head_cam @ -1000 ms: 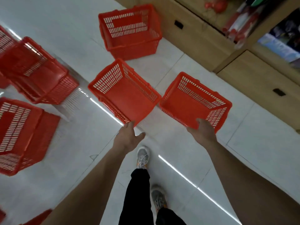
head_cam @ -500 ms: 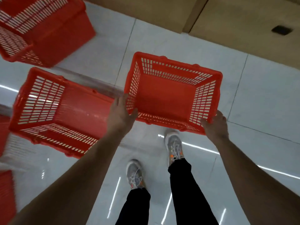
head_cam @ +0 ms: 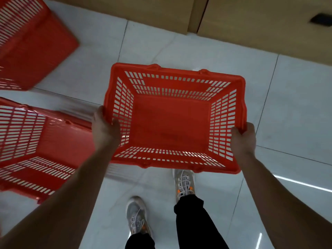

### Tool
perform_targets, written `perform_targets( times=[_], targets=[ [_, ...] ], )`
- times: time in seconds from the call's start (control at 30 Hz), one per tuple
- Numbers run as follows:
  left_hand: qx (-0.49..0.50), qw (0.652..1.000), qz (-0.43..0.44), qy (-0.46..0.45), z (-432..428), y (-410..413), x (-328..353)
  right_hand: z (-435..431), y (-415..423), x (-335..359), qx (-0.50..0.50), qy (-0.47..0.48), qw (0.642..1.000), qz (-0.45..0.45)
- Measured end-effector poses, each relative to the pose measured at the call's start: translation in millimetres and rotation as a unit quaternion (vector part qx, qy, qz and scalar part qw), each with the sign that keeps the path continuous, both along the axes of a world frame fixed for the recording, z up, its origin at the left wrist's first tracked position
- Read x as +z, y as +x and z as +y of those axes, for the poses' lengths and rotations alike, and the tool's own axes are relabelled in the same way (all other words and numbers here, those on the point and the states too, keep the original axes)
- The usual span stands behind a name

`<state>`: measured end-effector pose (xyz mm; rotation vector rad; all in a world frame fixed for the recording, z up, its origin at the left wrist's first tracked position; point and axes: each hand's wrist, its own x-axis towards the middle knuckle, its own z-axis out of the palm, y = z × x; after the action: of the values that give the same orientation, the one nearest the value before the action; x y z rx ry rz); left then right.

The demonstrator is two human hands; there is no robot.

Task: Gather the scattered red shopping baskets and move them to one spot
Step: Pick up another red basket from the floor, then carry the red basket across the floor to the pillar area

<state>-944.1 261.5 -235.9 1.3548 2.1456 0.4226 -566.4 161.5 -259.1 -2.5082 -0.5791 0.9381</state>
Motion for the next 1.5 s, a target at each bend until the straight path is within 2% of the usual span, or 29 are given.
perform_targets(
  times=[0.17, 0.37, 0.5, 0.67, 0.8, 0.93, 1.13, 1.27, 1.5],
  targets=[
    [0.051, 0.998, -0.037, 0.010, -17, -3, 124, 38, 10, 128, 0.051, 0.027, 0.998, -0.026],
    [0.164, 0.984, -0.059, 0.029, -73, -29, 296, 94, -14, 308, 0.154, 0.069, 0.985, -0.032],
    [0.257, 0.965, -0.032, 0.038, -145, -63, 393, 109, -66, 403, 0.239, 0.092, 0.967, -0.002],
    [0.399, 0.916, -0.026, 0.031, -278, -97, 485, 75, -162, 487, 0.357, 0.104, 0.927, 0.043],
    [0.527, 0.849, -0.007, 0.040, -416, -98, 534, 7, -241, 534, 0.465, 0.103, 0.876, 0.074],
    [0.642, 0.763, 0.001, 0.078, -561, -78, 566, -84, -314, 569, 0.571, 0.103, 0.809, 0.098],
    [0.752, 0.646, 0.021, 0.133, -748, -40, 599, -231, -412, 607, 0.716, 0.137, 0.671, 0.135],
    [0.805, 0.571, 0.033, 0.158, -837, -17, 611, -324, -463, 622, 0.773, 0.148, 0.598, 0.150],
    [0.864, 0.473, 0.032, 0.168, -950, -14, 603, -459, -546, 627, 0.823, 0.136, 0.520, 0.185]
  ],
)
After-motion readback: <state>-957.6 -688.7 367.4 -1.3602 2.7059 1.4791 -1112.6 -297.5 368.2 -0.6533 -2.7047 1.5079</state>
